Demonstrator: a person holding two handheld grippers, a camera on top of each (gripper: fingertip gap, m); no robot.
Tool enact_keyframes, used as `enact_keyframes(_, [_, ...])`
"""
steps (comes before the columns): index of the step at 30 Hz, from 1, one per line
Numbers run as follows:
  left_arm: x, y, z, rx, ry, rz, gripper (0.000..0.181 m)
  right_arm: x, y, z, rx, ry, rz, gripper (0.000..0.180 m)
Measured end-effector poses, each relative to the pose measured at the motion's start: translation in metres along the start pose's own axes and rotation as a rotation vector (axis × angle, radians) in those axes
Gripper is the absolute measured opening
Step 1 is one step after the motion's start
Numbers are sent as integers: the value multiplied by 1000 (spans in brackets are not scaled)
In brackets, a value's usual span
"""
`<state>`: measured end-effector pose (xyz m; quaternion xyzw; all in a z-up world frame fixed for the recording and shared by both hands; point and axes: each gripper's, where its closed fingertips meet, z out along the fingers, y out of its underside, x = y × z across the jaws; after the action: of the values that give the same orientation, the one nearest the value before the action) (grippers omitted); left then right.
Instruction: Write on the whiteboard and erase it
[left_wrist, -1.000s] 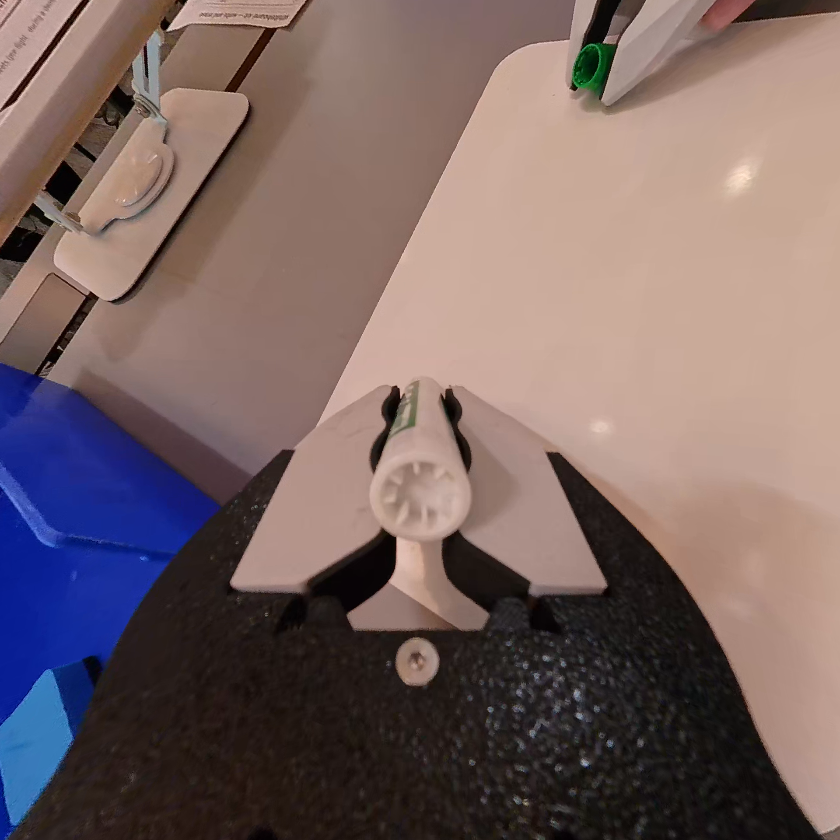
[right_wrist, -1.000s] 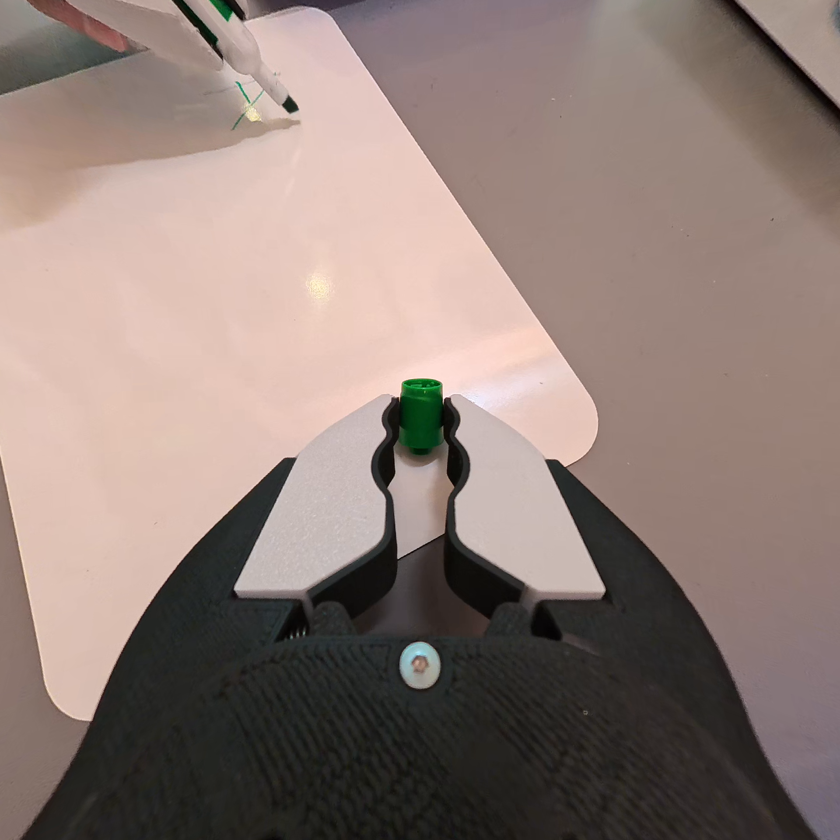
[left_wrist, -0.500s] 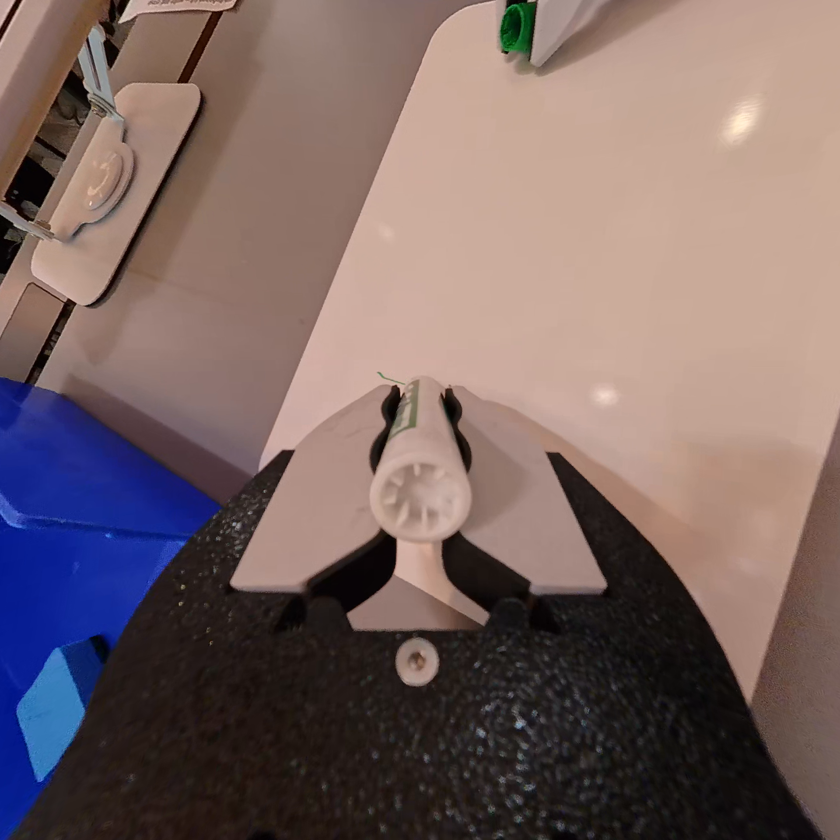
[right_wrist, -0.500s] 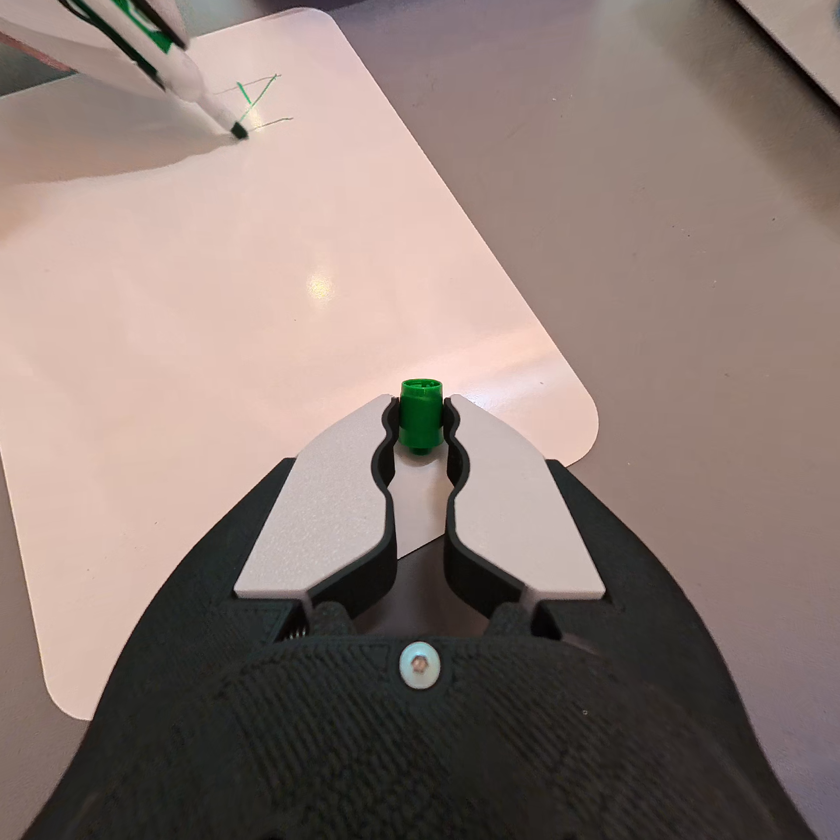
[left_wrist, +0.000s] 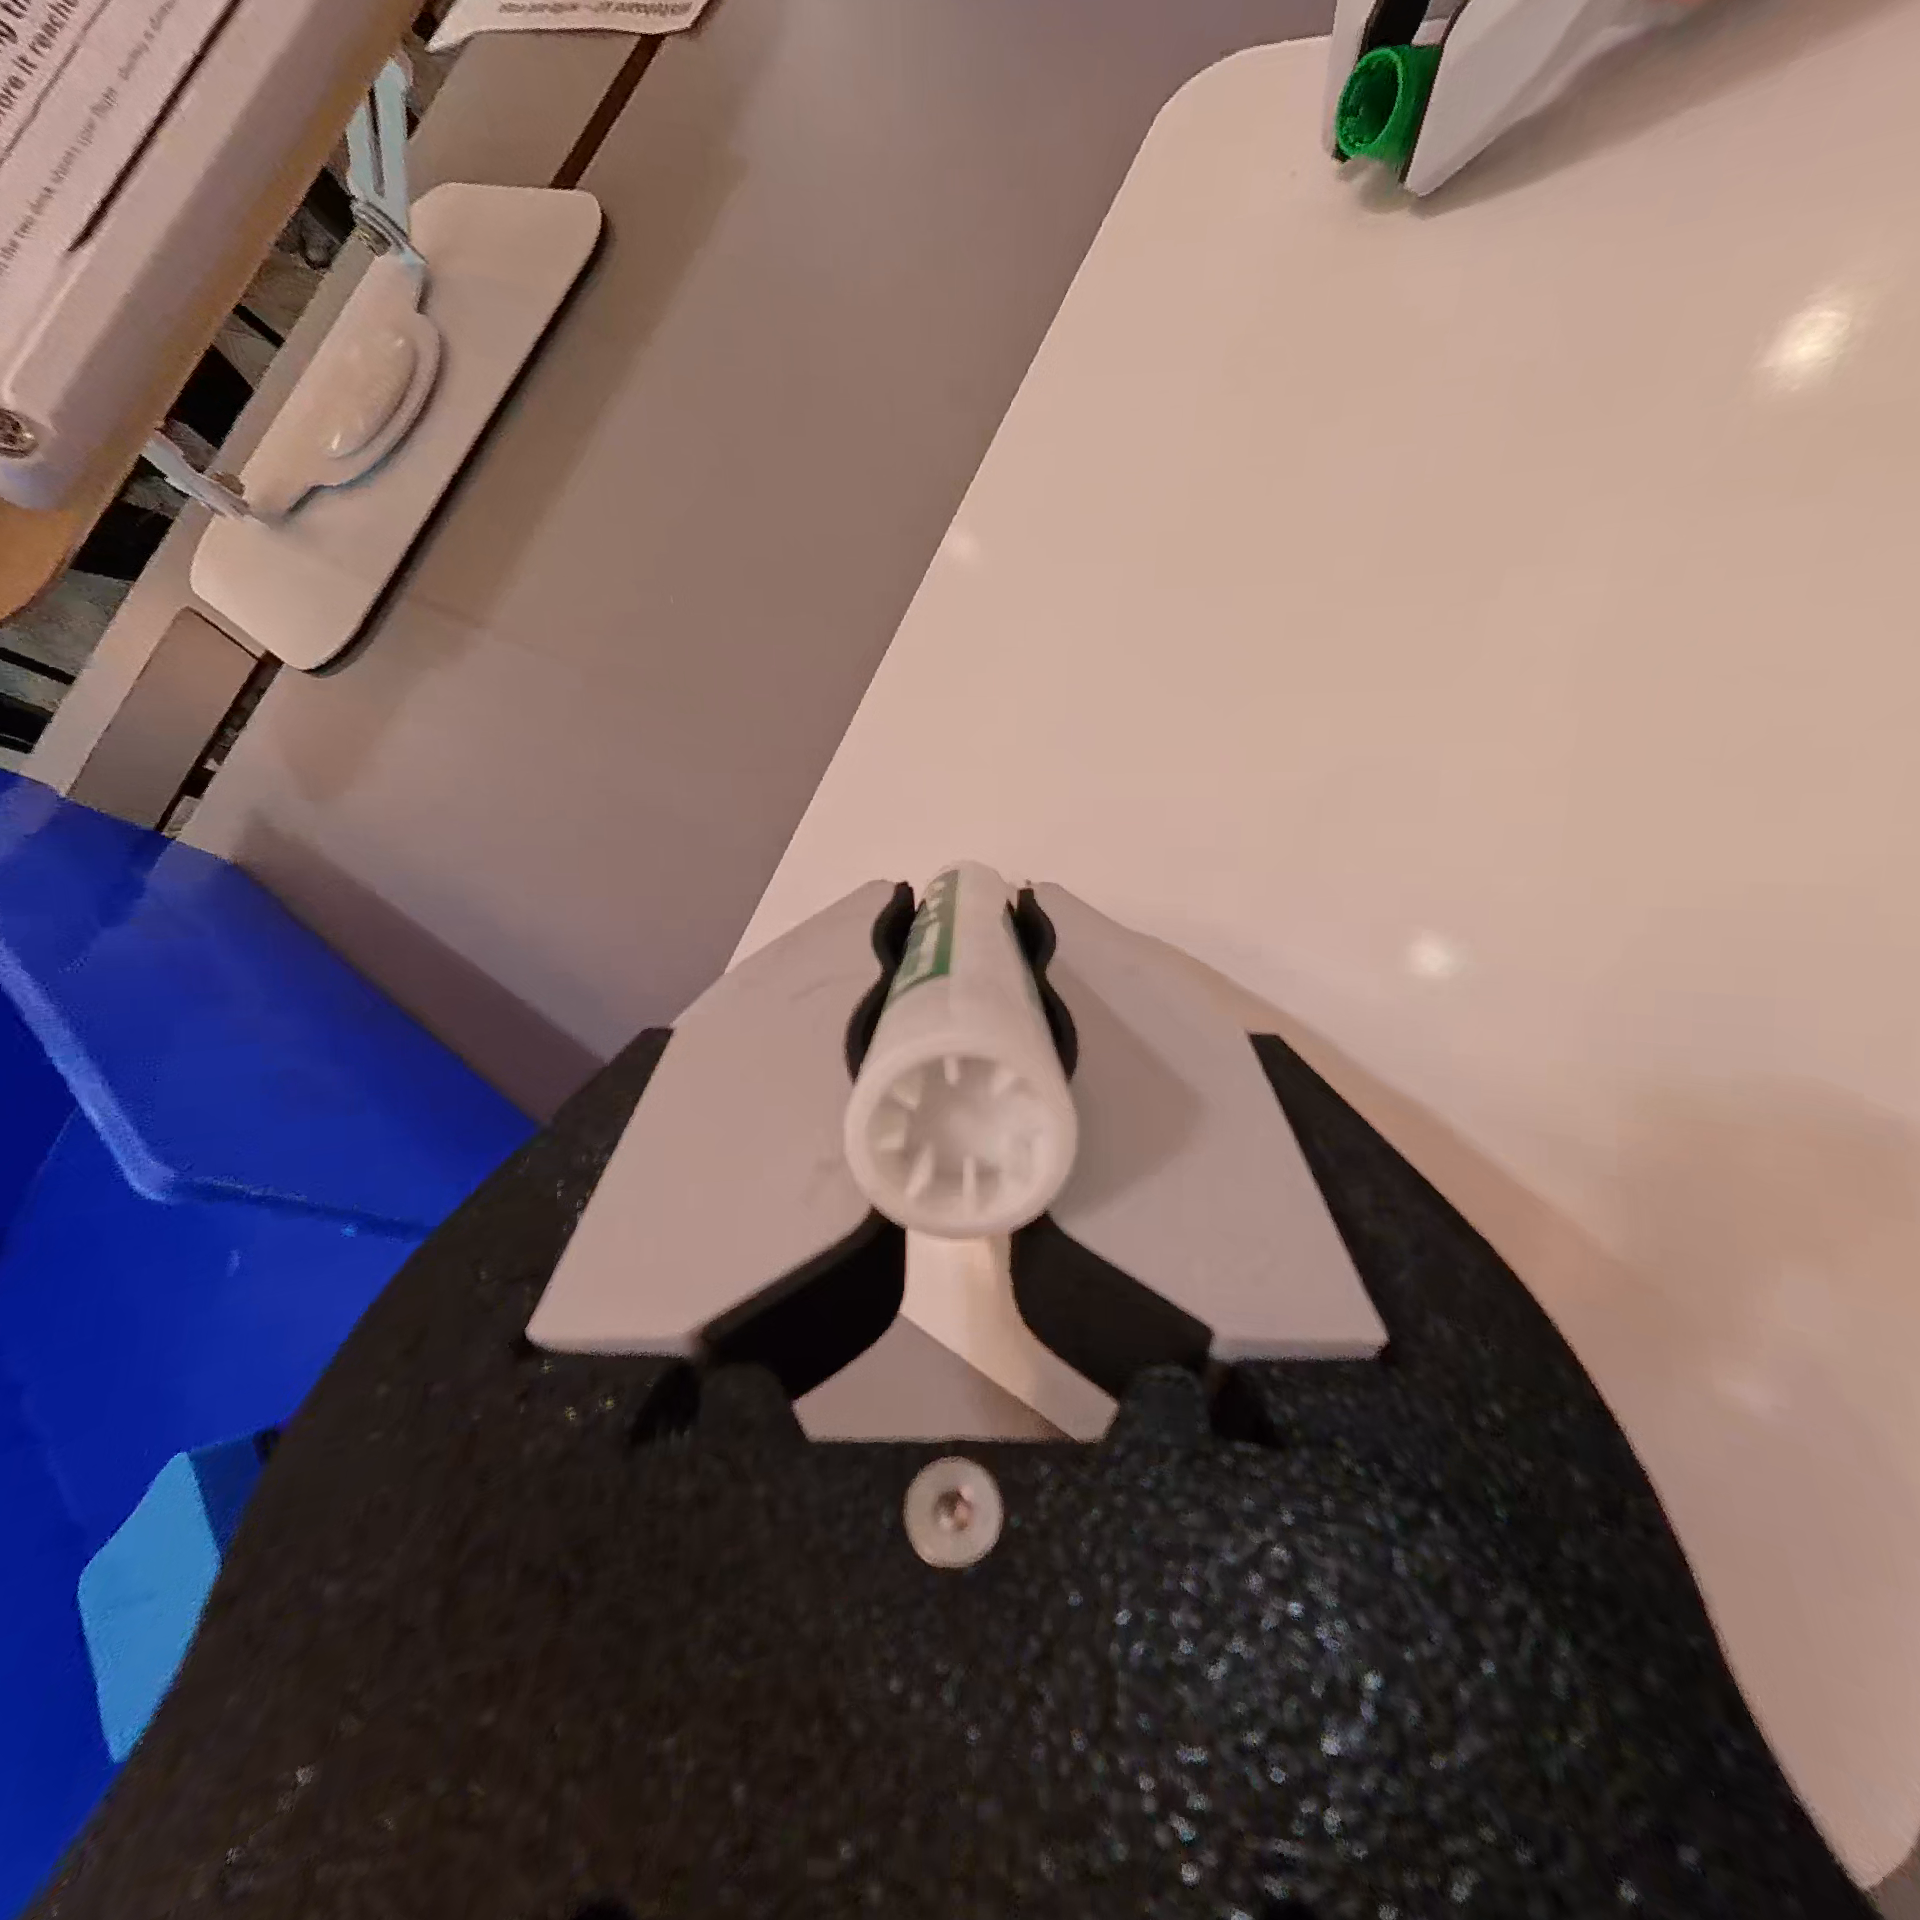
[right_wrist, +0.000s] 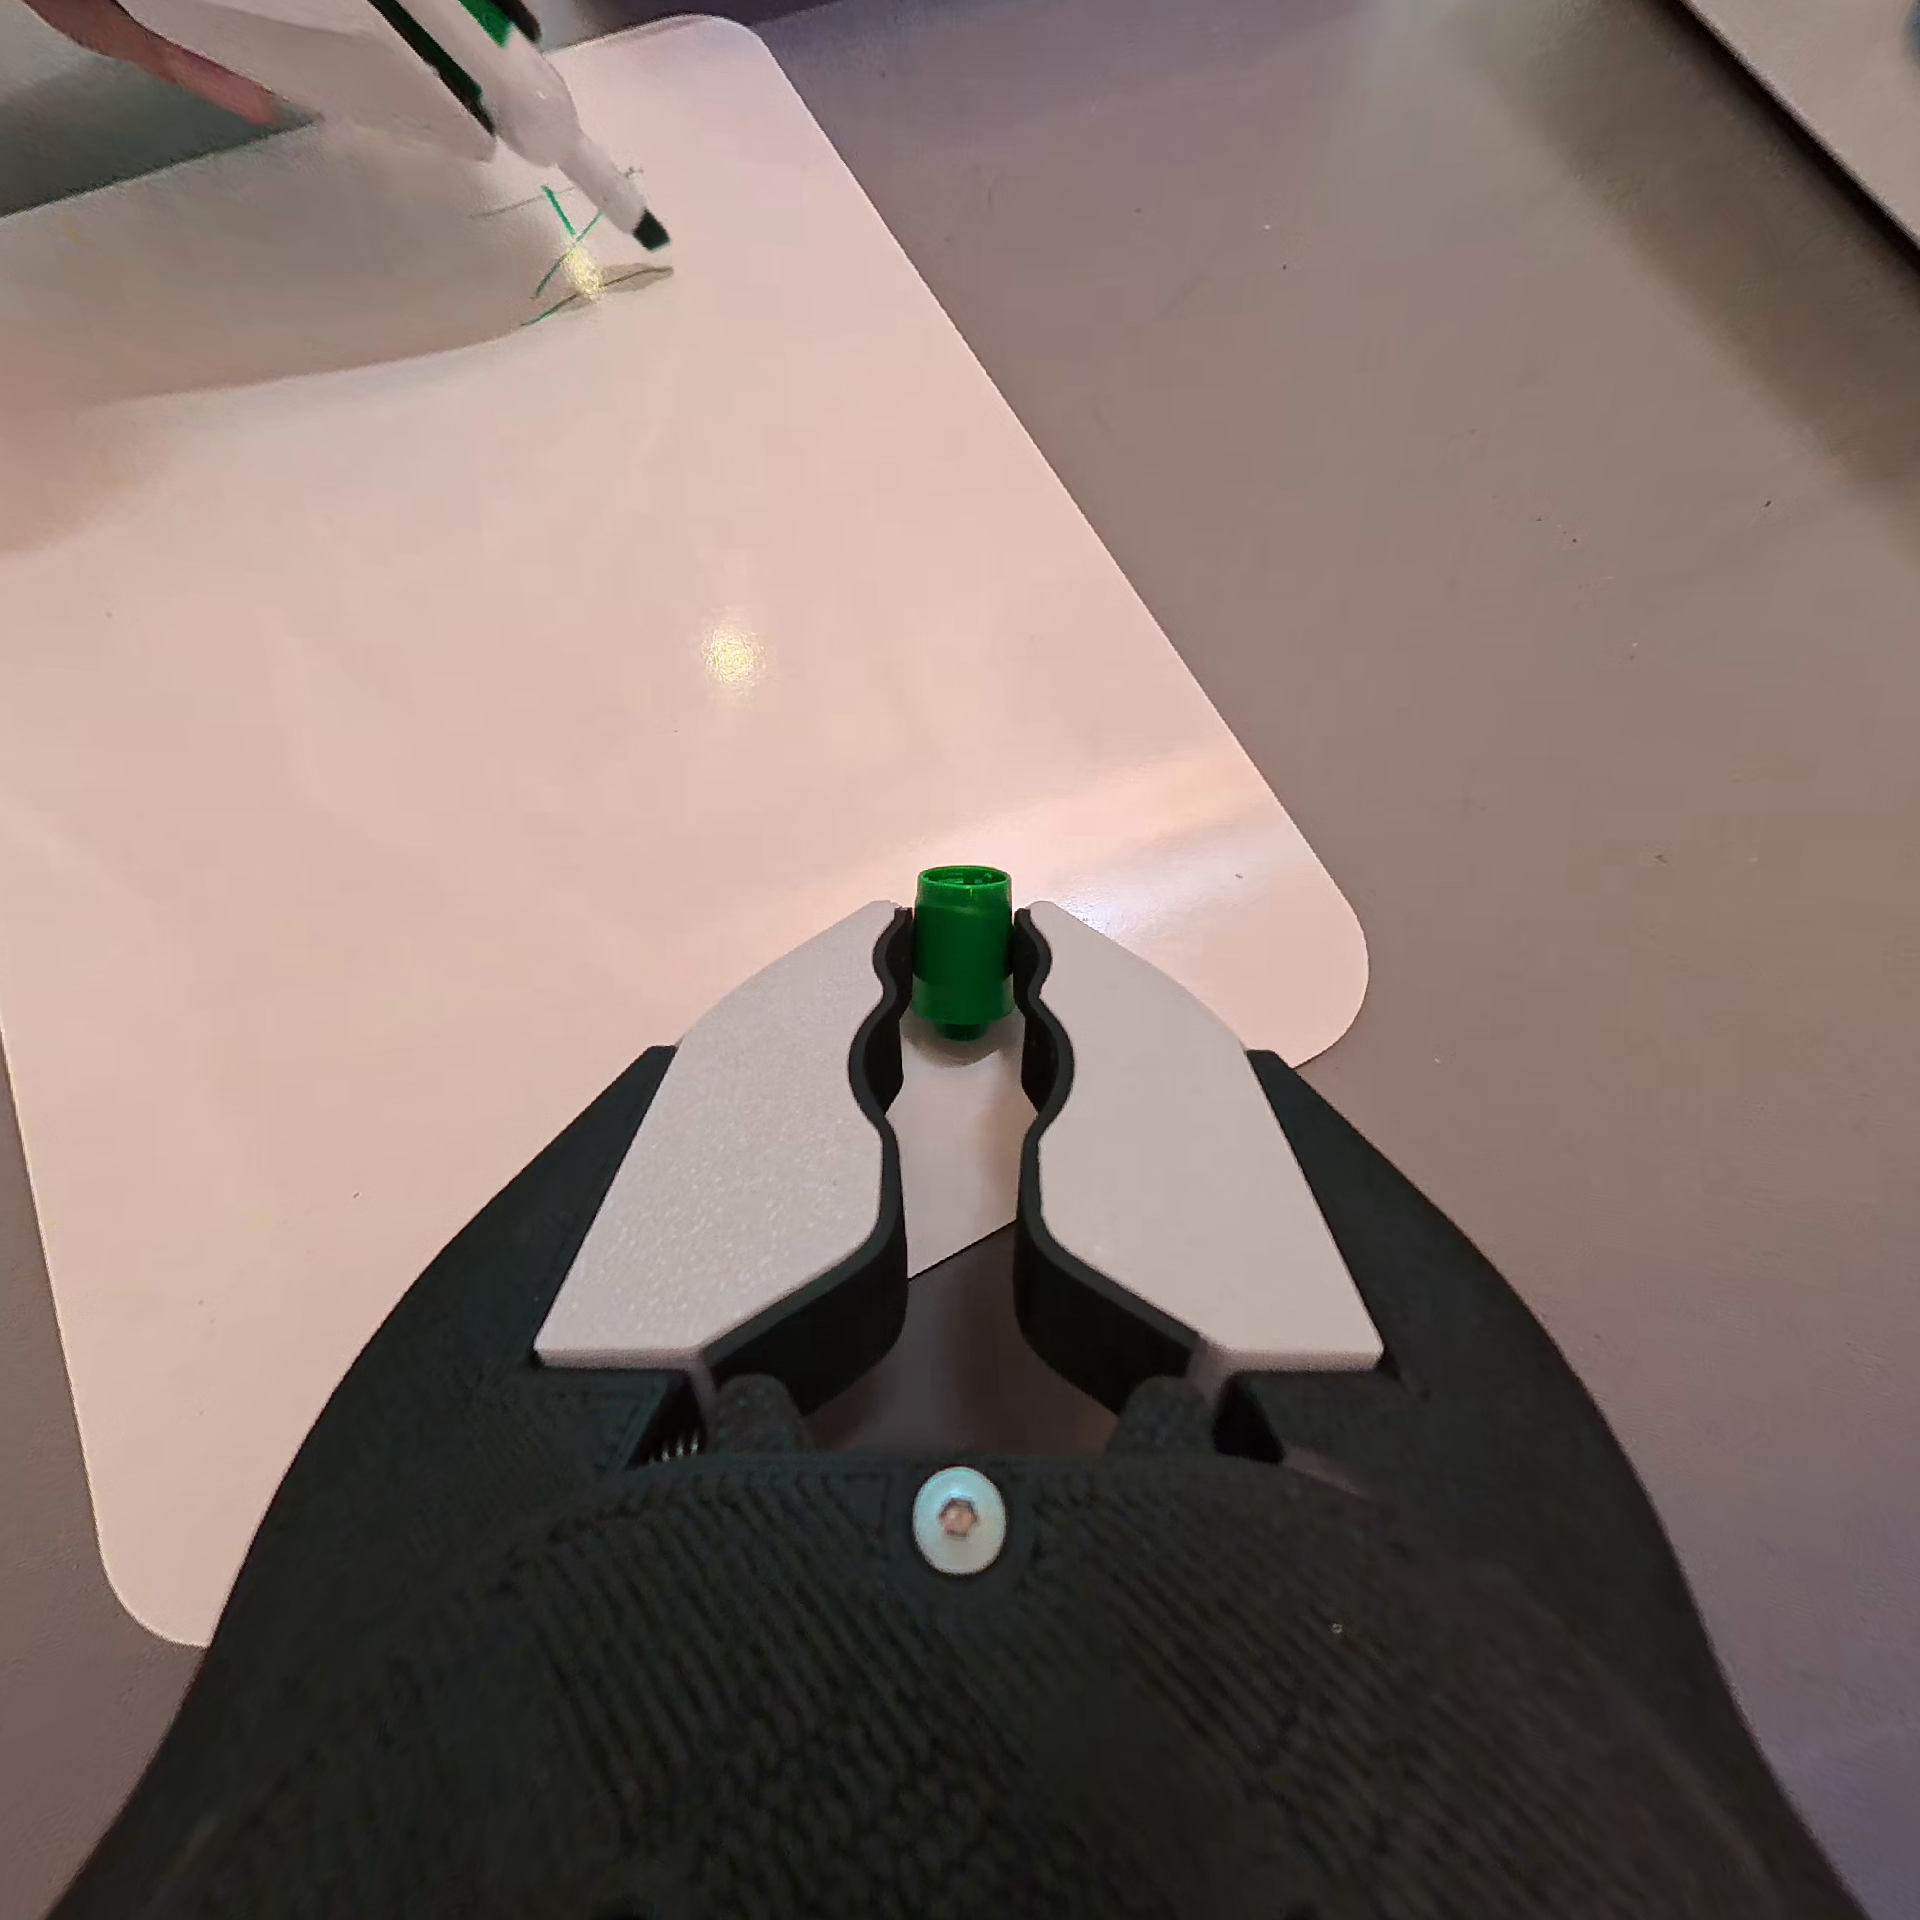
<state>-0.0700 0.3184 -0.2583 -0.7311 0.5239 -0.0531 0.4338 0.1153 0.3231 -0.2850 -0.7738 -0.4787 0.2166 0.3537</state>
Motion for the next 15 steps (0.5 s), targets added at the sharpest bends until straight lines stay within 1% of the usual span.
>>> enact_keyframes(8, [1,3,6,-12,-1,9,19,0,0,0,0,-3,1,18])
enact_keyframes(15, [7,-6,11,11,34,45,19,0,0,0,0,-3,1,19])
